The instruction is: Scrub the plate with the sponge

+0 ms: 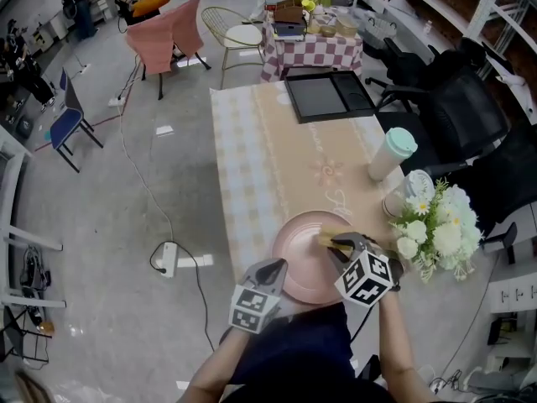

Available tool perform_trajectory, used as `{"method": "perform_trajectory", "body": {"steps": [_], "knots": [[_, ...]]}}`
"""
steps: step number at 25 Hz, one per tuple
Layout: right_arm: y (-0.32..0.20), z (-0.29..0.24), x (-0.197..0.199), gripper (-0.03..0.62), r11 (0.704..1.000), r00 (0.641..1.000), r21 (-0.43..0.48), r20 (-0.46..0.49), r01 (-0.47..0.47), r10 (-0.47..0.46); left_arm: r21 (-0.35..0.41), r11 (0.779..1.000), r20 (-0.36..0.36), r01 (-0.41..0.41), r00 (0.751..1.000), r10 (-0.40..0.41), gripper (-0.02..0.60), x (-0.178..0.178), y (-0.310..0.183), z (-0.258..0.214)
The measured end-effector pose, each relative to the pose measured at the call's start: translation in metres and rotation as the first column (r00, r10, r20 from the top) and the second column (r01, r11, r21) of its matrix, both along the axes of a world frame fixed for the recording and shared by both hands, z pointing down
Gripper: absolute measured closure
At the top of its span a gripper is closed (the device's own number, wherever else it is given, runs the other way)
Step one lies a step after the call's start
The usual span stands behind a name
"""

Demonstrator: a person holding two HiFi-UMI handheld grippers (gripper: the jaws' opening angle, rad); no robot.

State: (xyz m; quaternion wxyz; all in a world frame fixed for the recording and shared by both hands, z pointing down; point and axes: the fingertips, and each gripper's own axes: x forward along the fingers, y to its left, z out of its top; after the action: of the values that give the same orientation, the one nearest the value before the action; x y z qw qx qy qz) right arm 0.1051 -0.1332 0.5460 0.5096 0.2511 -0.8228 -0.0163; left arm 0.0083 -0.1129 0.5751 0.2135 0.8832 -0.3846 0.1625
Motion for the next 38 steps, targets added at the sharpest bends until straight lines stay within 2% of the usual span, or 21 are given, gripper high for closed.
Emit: {"method": "perform_trajectory", "body": {"steps": [6,17,38], "knots": [[-0.02,0.012,-0.003,0.539,0.996,0.997,0.079,-0.068,0.045,-0.04,0.0,1.0,-0.003,0.015,1.0,-0.015,0.569,0.0,-0.002,0.001],[-0.034,0.037,-0.002,0.539,0.991,0.99,0.088,-0.114,0.098,-0.088,0.0,0.999,-0.011,0.039,0.999,-0.039,0.569,-0.001,-0.007,0.0],[-0.051,0.058,0.001,0.539,1.0,0.998,-0.024,-0.06,0.015,-0.017,-0.004,0.999,-0.028,0.047,0.999,-0.047,0.569,0.001,-0.013,-0.001]]}}
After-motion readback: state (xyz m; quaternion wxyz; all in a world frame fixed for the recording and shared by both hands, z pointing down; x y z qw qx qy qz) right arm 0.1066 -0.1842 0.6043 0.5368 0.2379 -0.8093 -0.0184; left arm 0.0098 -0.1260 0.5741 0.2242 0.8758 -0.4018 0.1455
